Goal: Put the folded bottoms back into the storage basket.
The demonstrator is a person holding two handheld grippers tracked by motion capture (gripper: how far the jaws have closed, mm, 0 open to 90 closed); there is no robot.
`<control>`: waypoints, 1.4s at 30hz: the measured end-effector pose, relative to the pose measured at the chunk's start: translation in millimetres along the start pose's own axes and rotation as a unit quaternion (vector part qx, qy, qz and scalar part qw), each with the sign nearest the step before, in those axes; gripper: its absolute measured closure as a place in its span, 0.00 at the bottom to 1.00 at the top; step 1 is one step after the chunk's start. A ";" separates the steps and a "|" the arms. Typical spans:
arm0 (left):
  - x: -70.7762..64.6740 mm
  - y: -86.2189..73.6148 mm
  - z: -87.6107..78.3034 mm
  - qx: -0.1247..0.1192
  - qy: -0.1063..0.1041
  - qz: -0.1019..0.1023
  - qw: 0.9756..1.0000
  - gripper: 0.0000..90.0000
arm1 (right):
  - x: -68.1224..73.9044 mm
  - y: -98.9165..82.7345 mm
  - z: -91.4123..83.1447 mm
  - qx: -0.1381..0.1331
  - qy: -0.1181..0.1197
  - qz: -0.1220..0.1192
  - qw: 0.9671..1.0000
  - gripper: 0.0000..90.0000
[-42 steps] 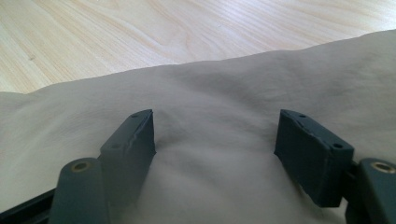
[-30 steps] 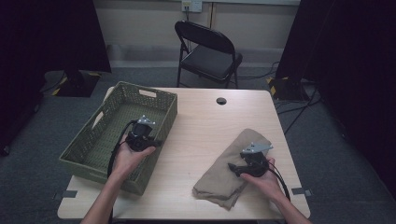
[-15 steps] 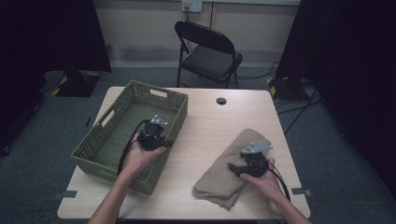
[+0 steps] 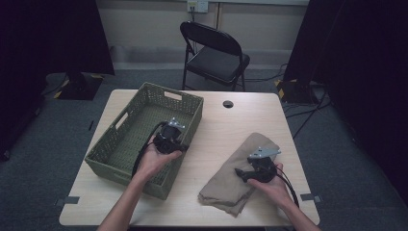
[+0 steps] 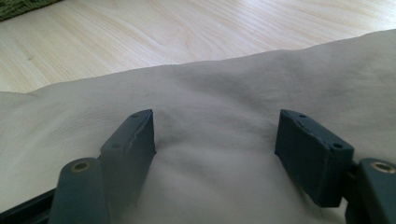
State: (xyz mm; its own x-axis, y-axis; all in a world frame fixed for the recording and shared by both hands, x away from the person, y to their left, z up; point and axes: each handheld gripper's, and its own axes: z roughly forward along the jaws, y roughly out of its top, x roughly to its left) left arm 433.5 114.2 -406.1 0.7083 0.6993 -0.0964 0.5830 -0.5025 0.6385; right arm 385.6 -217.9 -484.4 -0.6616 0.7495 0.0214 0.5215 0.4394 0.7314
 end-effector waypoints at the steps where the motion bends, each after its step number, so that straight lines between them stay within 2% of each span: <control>1: -1.1 1.1 1.2 0.000 -0.003 0.000 1.000 0.82 | 0.0 0.0 0.0 0.000 0.000 0.000 1.000 0.31; 6: -4.9 4.6 5.0 -0.002 -0.009 0.000 1.000 0.82 | 0.1 0.0 -0.1 0.000 0.000 0.001 1.000 0.31; 9: -2.3 6.2 5.8 -0.002 -0.024 -0.016 1.000 0.79 | 0.0 0.0 0.0 0.000 0.000 0.000 1.000 0.31; 10: -0.4 7.6 6.4 -0.005 -0.027 -0.024 0.999 0.76 | -0.1 0.1 0.0 0.000 0.000 -0.001 1.000 0.31; 11: 0.5 10.5 8.2 -0.012 -0.028 -0.035 0.999 0.67 | -0.3 0.1 0.0 0.000 0.001 0.000 1.000 0.31; 13: 0.6 12.4 9.6 -0.010 -0.029 -0.039 0.999 0.63 | -0.3 0.1 0.0 0.000 0.001 0.000 1.000 0.31; 14: -1.3 15.9 11.7 -0.005 -0.019 -0.030 0.999 0.61 | -0.3 0.1 0.0 0.000 0.002 0.001 1.000 0.31; 16: -2.6 17.8 12.9 -0.002 -0.016 -0.030 0.999 0.61 | -0.5 0.0 0.0 0.000 0.002 0.001 1.000 0.31; 21: -6.2 23.8 15.1 0.007 -0.013 -0.044 0.999 0.53 | -1.0 -0.1 0.1 -0.001 0.005 0.002 1.000 0.31; 23: -7.3 24.6 15.4 0.007 -0.009 -0.041 0.999 0.52 | -1.0 -0.1 0.2 -0.001 0.005 0.001 1.000 0.31; 26: -8.8 24.4 16.2 0.003 -0.006 -0.039 0.999 0.52 | -1.0 -0.1 0.1 -0.001 0.006 0.002 1.000 0.31; 28: -6.6 24.7 15.5 0.004 -0.009 -0.047 0.999 0.53 | -1.2 -0.2 0.2 -0.001 0.007 0.003 1.000 0.31; 30: -6.5 25.6 16.7 0.005 0.000 -0.058 0.998 0.54 | -1.2 -0.1 0.4 -0.001 0.007 0.003 1.000 0.31; 31: -7.7 26.2 17.6 0.005 0.010 -0.061 0.998 0.51 | -1.2 -0.1 0.4 -0.001 0.007 0.002 1.000 0.31; 35: -9.3 27.5 20.7 0.006 0.020 -0.065 0.998 0.47 | -1.2 -0.3 0.3 -0.001 0.007 0.003 1.000 0.31; 37: -7.0 28.1 23.3 0.013 0.034 -0.066 0.997 0.47 | -1.2 -0.3 0.3 -0.001 0.008 0.003 1.000 0.31; 38: -4.5 28.1 24.4 0.013 0.035 -0.072 0.997 0.48 | -1.3 -0.3 0.3 -0.001 0.009 0.003 1.000 0.31; 39: -2.5 28.2 25.8 0.013 0.027 -0.083 0.996 0.46 | -1.3 -0.4 0.2 -0.002 0.009 0.003 1.000 0.31; 41: -2.8 29.5 27.7 0.019 0.024 -0.078 0.996 0.53 | -1.4 -0.3 0.2 -0.002 0.009 0.003 1.000 0.31; 42: -4.2 30.4 29.0 0.025 0.022 -0.070 0.997 0.53 | -1.4 -0.4 0.2 -0.002 0.009 0.003 1.000 0.31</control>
State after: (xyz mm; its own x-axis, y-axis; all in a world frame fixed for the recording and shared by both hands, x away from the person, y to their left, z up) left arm 459.8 81.2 -408.4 0.6006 0.7858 -0.1476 0.6947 -0.4215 0.5828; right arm 386.4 -219.0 -484.9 -0.6681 0.7430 0.0389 0.5239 0.4328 0.7336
